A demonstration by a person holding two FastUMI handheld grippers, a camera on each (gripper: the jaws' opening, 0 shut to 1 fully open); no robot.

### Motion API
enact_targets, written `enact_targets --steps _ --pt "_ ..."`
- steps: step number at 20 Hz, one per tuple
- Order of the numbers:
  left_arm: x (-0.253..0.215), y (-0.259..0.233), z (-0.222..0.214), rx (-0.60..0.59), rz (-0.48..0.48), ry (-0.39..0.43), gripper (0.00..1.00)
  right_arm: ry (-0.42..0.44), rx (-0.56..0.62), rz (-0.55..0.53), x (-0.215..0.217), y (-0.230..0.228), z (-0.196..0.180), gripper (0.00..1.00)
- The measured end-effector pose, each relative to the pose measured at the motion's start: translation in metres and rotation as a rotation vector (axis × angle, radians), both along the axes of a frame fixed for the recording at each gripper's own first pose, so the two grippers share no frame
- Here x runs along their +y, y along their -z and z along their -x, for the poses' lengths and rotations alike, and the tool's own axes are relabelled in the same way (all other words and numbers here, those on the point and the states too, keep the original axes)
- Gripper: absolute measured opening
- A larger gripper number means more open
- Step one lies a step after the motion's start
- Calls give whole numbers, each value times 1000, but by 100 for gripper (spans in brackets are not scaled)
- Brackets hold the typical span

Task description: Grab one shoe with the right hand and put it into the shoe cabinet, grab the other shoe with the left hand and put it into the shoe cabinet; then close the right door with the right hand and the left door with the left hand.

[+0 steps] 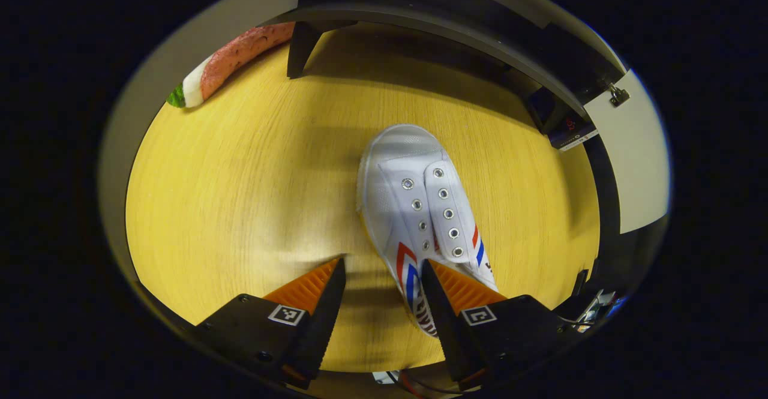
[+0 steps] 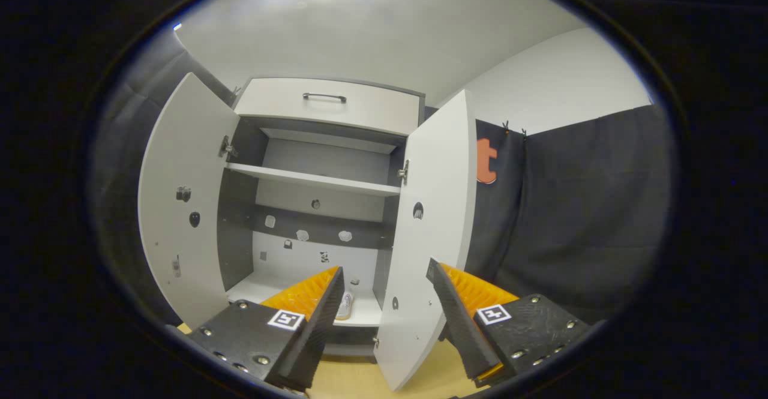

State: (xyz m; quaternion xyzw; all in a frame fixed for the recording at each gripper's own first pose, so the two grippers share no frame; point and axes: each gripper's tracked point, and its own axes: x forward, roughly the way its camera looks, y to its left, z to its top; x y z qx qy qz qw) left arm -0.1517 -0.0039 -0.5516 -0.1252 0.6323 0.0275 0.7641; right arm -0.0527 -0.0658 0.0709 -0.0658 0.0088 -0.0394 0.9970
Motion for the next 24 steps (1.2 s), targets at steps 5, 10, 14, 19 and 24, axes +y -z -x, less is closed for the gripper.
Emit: enact_targets --steps 5,10,14,19,24 --pt "-8 0 -2 6 -27 68 40 7 2 21 0 3 -2 89" --pt "0 -7 -6 -3 -55 78 11 2 -6 32 -1 3 -4 89" --pt "3 -9 -14 -48 -66 128 1 -6 -16 26 1 3 -9 89" --pt "7 -39 -39 -174 -120 252 1 -27 -37 5 6 3 -16 89" --pt "11 -91 -71 -342 -86 291 1 -45 -68 -26 12 3 -19 89"
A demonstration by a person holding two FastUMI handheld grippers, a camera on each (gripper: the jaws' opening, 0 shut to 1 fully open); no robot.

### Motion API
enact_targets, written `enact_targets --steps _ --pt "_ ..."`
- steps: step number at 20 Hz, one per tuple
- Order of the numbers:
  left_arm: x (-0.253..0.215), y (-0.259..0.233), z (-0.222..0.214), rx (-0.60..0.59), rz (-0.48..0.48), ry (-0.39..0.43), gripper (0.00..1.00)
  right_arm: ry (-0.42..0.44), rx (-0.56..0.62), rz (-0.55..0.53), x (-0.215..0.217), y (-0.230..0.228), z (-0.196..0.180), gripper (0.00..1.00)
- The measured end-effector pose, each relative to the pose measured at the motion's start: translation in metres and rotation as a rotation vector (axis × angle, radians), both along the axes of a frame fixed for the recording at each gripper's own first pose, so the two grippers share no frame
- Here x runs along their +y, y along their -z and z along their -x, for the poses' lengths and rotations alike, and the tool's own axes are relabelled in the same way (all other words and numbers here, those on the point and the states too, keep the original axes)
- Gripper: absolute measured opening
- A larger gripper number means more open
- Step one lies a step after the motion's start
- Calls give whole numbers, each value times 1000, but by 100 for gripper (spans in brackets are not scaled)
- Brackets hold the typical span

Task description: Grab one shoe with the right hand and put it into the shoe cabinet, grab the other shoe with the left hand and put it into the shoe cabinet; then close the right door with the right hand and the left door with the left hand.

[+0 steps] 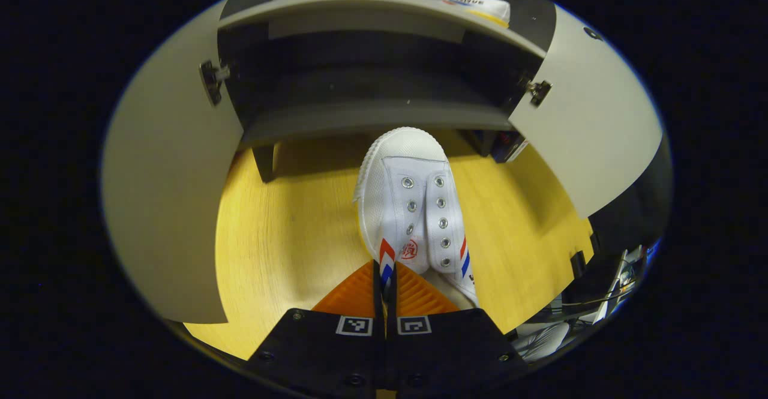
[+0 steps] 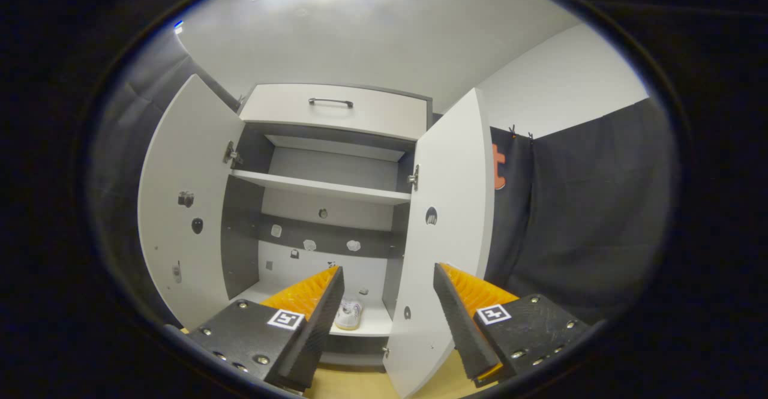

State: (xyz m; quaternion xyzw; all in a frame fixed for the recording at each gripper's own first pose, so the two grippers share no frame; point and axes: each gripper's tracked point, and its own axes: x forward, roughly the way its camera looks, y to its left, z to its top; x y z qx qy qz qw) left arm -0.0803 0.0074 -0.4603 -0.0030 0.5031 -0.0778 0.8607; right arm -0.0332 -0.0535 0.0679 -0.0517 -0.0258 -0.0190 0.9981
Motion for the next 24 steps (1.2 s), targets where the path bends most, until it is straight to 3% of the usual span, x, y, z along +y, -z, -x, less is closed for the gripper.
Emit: enact_targets --steps 3,7,8,9,10,12,13,14,24 --pt "7 -45 -16 -111 44 19 1 -8 -21 -1 3 -4 -1 89" --pt "9 -43 -17 -228 121 6 1 -12 -38 9 5 -8 -2 89" --pt "7 -38 -17 -256 131 2 1 -11 -42 8 3 -9 -1 82" --pt "6 -40 -19 -288 137 0 1 -10 -43 4 2 -11 0 89" --pt "5 -39 -22 -320 145 0 1 -8 -45 -2 1 -11 0 89" --pt "5 -38 -22 -358 160 -6 1 1 -47 -18 -2 -11 2 89" --pt "6 -39 -22 -371 165 -12 1 3 -48 -25 -3 -10 3 82" --pt "5 -39 -23 -384 167 -13 1 6 -51 -26 -4 -10 3 89" --pt "6 -43 -23 -508 151 -106 1 62 -62 -34 -35 -19 -4 89"
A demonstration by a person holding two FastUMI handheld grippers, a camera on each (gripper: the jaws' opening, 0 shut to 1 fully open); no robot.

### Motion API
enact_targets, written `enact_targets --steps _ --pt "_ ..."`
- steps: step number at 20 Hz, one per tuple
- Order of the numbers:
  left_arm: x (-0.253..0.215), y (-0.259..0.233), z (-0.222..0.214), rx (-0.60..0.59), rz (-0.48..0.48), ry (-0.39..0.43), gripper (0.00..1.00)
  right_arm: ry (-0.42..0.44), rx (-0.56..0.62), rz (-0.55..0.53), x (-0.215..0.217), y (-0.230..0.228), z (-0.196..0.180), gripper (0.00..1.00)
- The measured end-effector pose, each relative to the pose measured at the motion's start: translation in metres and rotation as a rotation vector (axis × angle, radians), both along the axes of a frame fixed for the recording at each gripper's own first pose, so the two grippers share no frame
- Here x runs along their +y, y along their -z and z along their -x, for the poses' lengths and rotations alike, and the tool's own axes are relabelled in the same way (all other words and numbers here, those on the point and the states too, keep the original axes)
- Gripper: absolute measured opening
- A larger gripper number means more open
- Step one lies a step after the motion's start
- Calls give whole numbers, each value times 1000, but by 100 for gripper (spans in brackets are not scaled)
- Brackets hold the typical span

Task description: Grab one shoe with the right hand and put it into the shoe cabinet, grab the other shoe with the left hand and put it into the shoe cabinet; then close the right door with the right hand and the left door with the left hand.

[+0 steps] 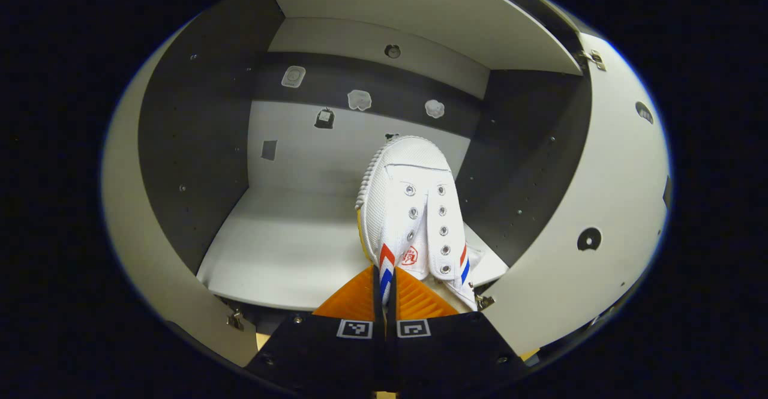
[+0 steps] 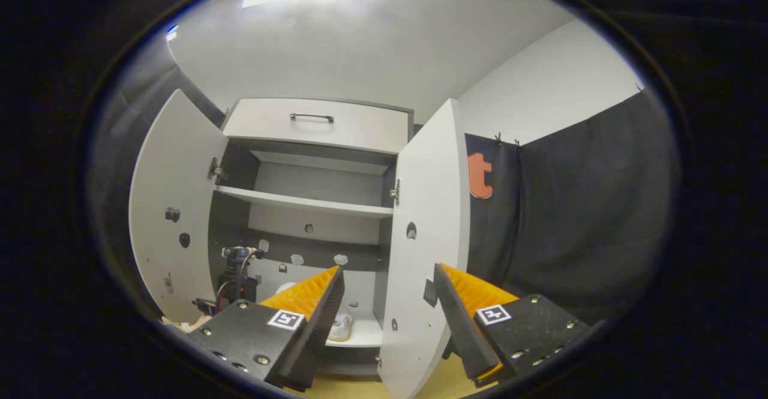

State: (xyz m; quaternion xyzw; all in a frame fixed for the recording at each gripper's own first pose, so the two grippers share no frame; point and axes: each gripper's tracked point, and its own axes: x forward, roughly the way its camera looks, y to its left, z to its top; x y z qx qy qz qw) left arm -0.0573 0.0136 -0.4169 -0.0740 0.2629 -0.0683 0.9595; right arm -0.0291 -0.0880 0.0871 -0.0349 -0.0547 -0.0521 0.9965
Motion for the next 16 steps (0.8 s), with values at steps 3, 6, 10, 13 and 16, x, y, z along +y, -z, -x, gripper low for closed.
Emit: enact_targets --steps 3,6,10,13,16 --pt "-2 4 4 -17 -32 -43 1 -10 -6 -36 -3 2 0 89" --pt "-3 -3 7 1 -45 -59 0 -24 -10 -38 -6 3 -1 89" --pt "-1 4 4 45 -57 -64 0 -23 -33 -14 -9 -1 -3 89" --pt "2 11 7 84 -73 -62 1 -20 -78 -19 -10 -9 2 89" --pt "5 18 9 117 -85 -73 1 6 -114 0 -20 -15 7 89"
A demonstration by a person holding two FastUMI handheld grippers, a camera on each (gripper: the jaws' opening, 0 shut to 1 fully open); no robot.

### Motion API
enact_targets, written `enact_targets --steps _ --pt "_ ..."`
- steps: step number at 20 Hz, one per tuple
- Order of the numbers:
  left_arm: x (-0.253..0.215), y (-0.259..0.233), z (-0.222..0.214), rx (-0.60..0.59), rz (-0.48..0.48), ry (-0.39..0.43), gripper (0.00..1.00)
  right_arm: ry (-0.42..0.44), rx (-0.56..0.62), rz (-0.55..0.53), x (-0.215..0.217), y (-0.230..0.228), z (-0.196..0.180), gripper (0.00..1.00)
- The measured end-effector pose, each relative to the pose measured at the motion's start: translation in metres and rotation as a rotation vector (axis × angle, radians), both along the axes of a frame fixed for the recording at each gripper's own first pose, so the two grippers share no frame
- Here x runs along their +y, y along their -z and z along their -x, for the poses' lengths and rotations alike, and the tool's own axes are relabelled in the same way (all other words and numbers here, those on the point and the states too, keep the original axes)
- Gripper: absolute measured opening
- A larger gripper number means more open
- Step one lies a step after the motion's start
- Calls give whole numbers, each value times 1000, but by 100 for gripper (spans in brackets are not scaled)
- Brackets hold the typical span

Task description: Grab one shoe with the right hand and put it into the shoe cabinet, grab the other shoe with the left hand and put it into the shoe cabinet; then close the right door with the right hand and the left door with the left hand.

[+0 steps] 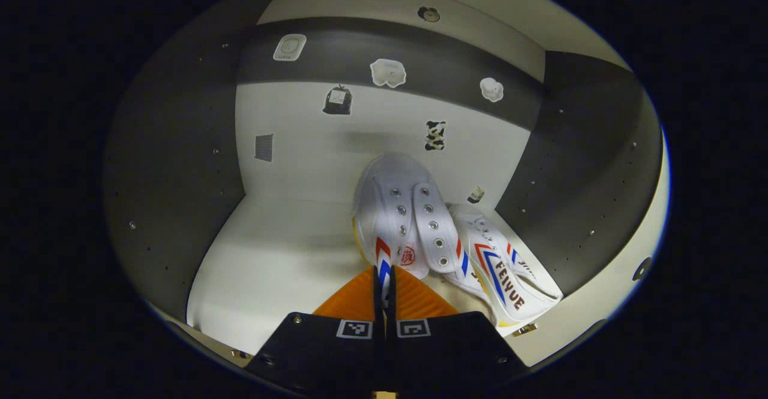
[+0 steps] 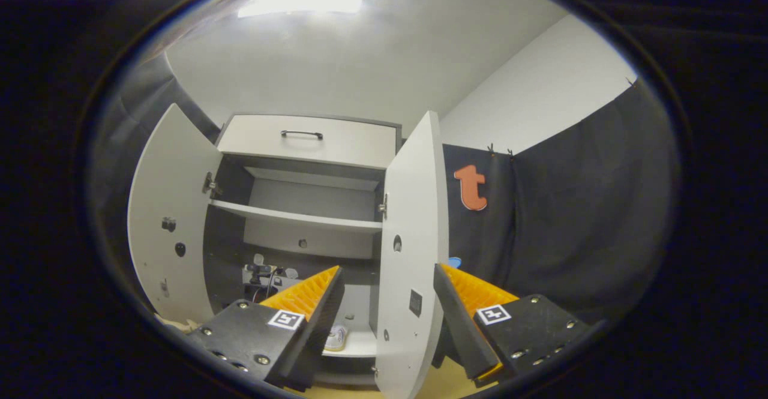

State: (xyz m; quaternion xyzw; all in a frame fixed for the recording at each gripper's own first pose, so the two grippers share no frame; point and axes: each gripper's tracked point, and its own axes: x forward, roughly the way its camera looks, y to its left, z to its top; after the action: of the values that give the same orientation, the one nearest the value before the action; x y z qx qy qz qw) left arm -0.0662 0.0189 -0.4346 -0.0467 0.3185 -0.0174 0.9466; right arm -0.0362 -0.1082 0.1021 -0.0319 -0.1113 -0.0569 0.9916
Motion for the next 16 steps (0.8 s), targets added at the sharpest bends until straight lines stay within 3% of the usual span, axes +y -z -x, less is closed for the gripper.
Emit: enact_targets --steps 5,7,8,9,12,13,14,15,16 --pt "7 12 8 63 -15 -37 1 64 -48 19 -20 -10 11 89" --pt "7 15 5 60 9 -38 6 100 -70 21 -30 -15 17 89" --pt "1 14 5 47 26 -25 11 116 -75 22 -34 -15 20 89" --pt "-1 13 7 41 28 -18 25 131 -75 25 -40 -14 22 89" --pt "8 12 14 28 -21 -34 46 168 -65 33 -53 -11 25 89" --pt "5 8 15 14 -8 -27 61 179 -60 33 -58 -10 26 89" --pt "1 3 18 4 13 -19 61 194 -57 34 -64 -9 26 89" --pt "1 -1 21 -7 23 -21 67 215 -52 34 -71 -7 26 89" --pt "2 -7 24 -21 25 -20 60 233 -42 34 -79 -4 25 89"
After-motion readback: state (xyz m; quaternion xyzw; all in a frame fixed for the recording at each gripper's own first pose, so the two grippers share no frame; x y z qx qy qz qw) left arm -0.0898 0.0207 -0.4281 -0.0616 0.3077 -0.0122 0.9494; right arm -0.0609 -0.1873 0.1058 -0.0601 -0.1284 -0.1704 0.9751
